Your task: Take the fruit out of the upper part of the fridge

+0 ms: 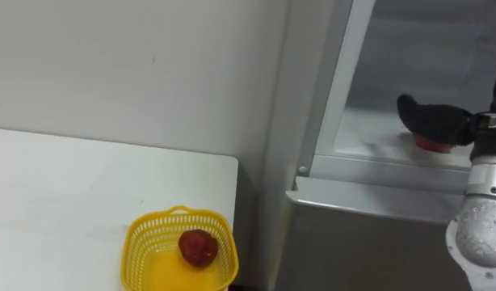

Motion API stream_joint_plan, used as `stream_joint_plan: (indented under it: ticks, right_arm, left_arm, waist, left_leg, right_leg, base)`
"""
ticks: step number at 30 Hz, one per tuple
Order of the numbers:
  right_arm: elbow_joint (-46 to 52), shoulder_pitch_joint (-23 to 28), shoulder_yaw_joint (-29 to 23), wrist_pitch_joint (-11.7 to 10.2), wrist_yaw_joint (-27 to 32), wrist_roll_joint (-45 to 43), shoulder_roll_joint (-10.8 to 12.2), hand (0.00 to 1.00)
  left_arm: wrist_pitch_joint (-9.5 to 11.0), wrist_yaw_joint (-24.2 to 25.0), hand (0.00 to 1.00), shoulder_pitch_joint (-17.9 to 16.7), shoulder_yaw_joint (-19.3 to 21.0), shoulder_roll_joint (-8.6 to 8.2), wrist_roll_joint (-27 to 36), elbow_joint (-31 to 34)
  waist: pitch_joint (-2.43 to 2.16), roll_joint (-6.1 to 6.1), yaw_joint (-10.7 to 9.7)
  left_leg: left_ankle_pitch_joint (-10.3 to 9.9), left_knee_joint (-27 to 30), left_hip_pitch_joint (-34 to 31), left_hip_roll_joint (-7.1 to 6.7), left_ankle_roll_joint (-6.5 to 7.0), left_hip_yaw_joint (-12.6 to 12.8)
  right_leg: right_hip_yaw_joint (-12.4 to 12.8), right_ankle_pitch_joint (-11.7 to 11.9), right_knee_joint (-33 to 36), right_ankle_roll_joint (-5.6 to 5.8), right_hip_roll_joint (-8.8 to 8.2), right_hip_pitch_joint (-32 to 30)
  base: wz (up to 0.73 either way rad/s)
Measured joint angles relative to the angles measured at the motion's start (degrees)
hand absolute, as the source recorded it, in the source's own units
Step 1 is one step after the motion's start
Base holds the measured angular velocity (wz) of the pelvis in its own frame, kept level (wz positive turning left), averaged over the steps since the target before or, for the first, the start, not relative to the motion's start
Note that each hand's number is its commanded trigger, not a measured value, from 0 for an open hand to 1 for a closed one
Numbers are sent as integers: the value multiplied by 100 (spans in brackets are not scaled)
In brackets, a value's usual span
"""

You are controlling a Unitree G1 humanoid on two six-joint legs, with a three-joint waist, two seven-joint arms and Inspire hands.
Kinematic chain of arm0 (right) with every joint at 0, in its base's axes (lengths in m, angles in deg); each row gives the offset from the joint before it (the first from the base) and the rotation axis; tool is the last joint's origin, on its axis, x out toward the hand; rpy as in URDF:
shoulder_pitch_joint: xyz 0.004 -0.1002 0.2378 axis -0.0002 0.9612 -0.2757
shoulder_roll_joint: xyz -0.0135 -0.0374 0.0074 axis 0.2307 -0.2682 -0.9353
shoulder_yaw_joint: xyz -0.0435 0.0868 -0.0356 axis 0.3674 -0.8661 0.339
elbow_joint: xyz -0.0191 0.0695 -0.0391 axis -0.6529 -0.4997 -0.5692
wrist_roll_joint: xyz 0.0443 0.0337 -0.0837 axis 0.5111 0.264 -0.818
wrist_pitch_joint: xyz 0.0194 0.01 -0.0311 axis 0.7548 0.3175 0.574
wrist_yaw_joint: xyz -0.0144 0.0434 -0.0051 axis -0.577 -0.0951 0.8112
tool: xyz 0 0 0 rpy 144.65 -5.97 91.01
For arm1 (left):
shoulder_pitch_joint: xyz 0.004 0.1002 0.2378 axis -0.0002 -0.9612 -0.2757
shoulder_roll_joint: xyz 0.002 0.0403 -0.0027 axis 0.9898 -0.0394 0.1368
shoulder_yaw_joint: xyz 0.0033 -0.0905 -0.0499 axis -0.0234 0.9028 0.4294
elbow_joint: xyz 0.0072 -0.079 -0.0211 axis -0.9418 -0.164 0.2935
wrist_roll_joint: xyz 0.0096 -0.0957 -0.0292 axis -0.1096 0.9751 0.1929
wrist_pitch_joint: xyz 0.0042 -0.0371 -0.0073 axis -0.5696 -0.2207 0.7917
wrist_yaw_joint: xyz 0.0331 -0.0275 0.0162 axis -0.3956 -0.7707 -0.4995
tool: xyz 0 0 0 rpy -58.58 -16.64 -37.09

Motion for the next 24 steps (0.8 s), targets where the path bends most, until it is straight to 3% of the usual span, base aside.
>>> stream_joint_plan:
  ticks: [5,13,24]
  right_arm:
    - [-490,-101,20,97,-195,80,-168,0]
    - [-1072,-162,378,197,-496,466,-610,0]
    - [-1446,-229,491,240,-928,586,-671,0]
  left_arm:
    - [-1,37,0,-14,5,36,7,2]
    - [-5,33,0,-11,-2,123,7,6]
    - [-80,51,0,-215,4,248,7,441]
  waist:
    - [-1,40,11]
    - [3,-141,26]
    - [-3,-209,29]
  left_leg:
    - [5,32,-27,-5,-4,-47]
    - [12,74,-95,-6,-13,-105]
    - [11,79,-126,-16,-12,-143]
  right_leg:
    - [-16,0,11,0,-7,-4]
    - [-72,-1,9,-1,-8,-26]
    - [-103,-1,25,-1,-21,-22]
  base:
    - [4]
    - [3]
    - [2]
